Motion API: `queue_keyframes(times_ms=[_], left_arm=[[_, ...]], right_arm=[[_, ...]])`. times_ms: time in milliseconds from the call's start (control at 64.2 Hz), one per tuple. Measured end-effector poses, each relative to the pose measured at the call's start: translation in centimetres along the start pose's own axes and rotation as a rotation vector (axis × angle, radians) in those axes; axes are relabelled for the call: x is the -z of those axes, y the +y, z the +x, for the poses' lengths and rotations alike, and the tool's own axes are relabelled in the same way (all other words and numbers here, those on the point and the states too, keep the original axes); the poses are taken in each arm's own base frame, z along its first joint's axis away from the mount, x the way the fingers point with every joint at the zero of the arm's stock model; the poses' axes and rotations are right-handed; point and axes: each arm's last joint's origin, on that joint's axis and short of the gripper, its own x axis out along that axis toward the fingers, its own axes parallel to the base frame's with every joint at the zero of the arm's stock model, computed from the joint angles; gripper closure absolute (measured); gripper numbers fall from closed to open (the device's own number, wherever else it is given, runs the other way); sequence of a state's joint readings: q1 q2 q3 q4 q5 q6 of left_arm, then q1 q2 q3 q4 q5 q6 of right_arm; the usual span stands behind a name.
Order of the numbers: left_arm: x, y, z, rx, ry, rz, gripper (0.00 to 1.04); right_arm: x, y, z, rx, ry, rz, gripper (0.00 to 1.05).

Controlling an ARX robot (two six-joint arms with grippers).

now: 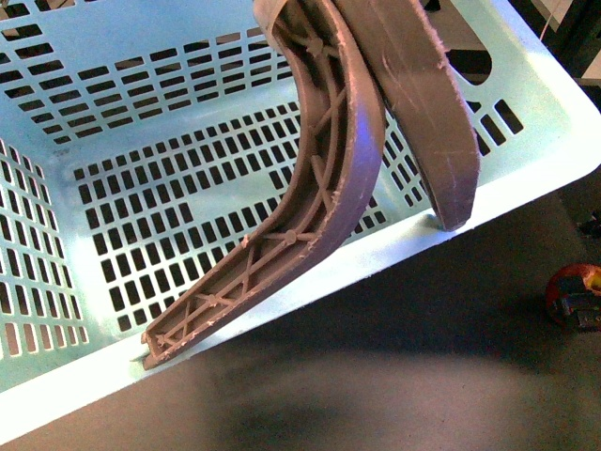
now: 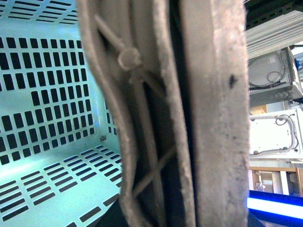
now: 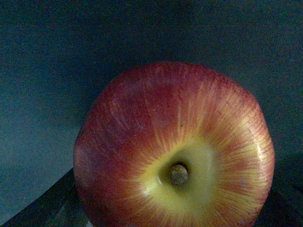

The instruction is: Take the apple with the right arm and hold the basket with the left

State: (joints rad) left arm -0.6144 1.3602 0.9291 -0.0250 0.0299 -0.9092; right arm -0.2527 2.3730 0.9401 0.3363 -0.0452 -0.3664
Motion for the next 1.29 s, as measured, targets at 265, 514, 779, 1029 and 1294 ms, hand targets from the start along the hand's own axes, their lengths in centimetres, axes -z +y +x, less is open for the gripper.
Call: queue_keyframes(times_ms=[265,514,779,1029,1294], left_arm=[[0.0,0.0,0.0,0.0,0.0,0.0,0.9],[0.0,0.0,0.0,0.001,0.002,0.0,0.9],[0.0,0.0,0.0,0.001,0.001,0.0,0.9],[0.0,0.0,0.0,0.0,0.0,0.0,0.9],[0.0,0.0,0.0,0.0,0.0,0.0,0.9]], right_arm=[[-2.8,-0.9,-5.8,-0.039,-0.17,-0.12,0.3],[-5.5,-0.6,-14.4,-0.109,-0.395,-0.19,0.3],[-7.3,1.2,-24.0,-0.159,-0.626,-0.182,0.3],[-8.0,5.0,-31.0,-0.235,-0.775,-0.184,0.3],[-8.7,10.3,-32.5,-0.318,-0.806,-0.216,0.3]])
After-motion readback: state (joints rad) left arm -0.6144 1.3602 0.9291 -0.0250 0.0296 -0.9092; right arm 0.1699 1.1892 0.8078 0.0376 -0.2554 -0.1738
